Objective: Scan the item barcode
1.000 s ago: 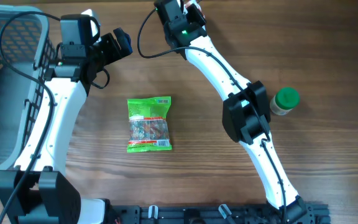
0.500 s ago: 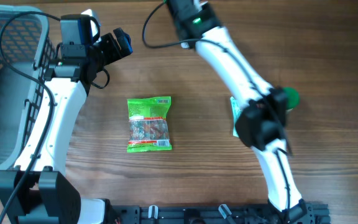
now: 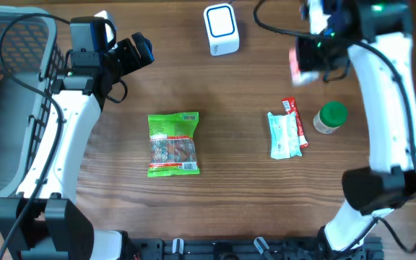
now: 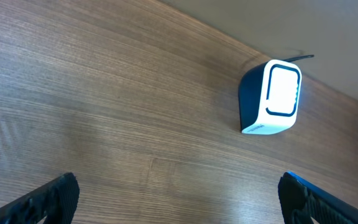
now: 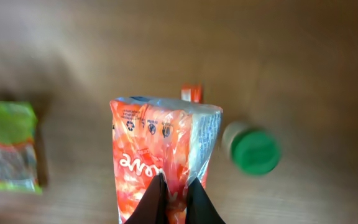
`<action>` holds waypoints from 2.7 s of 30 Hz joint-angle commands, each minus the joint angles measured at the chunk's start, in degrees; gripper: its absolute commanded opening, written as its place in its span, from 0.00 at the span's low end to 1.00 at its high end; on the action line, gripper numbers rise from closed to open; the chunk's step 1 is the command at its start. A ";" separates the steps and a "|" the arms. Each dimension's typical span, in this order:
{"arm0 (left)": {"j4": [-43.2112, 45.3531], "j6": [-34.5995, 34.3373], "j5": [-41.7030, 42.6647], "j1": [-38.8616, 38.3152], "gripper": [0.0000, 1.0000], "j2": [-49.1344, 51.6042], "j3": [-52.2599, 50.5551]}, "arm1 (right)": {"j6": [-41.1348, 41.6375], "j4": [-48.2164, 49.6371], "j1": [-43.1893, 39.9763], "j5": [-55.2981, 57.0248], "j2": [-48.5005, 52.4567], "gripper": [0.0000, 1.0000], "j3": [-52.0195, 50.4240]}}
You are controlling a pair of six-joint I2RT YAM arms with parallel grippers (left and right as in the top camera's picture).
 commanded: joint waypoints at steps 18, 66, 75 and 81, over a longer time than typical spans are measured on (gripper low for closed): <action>0.17 0.44 -0.33 0.11 1.00 0.63 0.46 | 1.84 24.30 -0.37 -2.86 -0.61 0.22 -42.05; -19.74 0.00 1.84 -0.37 1.00 0.98 -0.13 | 3.54 43.63 17.97 -27.96 -1.25 0.61 -43.56; -23.89 -0.79 -1.62 -1.11 0.04 0.98 -8.20 | 3.54 44.00 17.97 -27.93 -1.25 0.63 -43.56; -17.09 -7.78 -5.46 -3.54 0.04 0.98 -19.12 | 3.58 43.98 17.97 -27.96 -1.25 0.63 -43.56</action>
